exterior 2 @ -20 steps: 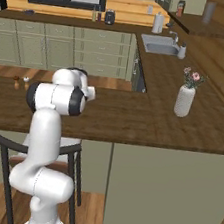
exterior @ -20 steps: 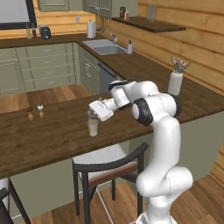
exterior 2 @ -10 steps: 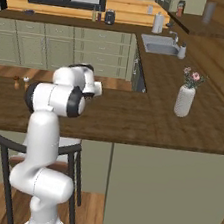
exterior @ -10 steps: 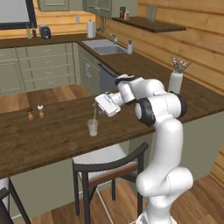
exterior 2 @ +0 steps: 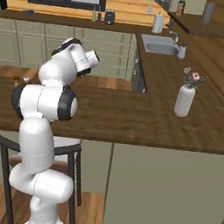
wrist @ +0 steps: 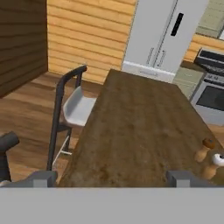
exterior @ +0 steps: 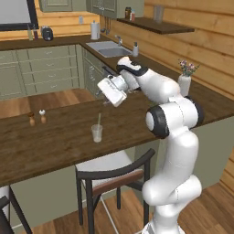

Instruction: Take a straw from the drawer in front and place it inside the glass cup on the dining counter.

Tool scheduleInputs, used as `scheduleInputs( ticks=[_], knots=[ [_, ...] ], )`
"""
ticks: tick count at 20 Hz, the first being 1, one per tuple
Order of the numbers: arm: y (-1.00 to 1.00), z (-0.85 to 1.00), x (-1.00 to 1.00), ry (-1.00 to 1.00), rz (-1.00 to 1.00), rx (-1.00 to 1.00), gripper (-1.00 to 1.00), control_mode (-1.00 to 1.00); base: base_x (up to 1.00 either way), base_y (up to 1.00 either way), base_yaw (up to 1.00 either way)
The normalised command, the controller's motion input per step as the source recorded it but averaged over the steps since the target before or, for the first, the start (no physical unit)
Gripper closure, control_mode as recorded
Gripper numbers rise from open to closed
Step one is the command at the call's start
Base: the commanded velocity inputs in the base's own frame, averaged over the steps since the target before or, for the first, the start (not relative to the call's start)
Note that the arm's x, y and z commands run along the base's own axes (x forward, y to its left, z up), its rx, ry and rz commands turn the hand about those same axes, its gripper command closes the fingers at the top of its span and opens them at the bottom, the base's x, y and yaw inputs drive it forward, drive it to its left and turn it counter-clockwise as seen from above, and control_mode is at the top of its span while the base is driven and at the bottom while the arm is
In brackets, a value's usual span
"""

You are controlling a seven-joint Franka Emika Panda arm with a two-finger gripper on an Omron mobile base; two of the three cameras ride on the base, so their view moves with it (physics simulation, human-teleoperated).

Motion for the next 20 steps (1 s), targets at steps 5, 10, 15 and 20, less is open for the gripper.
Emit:
scheduleInputs(
  ticks=[5,10,15,20],
  knots=[
    [0.34,0.25,-0.87,-0.47,0.03,-0.65,-1.0,-1.0,0.0,0.0,0.0],
    [0.18,0.07,-1.0,-0.22,0.01,-0.48,-1.0,-1.0,0.0,0.0,0.0],
    [0.01,0.02,-1.0,-0.1,0.0,-0.38,-1.0,-1.0,0.0,0.0,0.0],
    [0.0,0.0,-1.0,-0.07,0.0,-0.29,-1.0,-1.0,0.0,0.0,0.0]
  ],
)
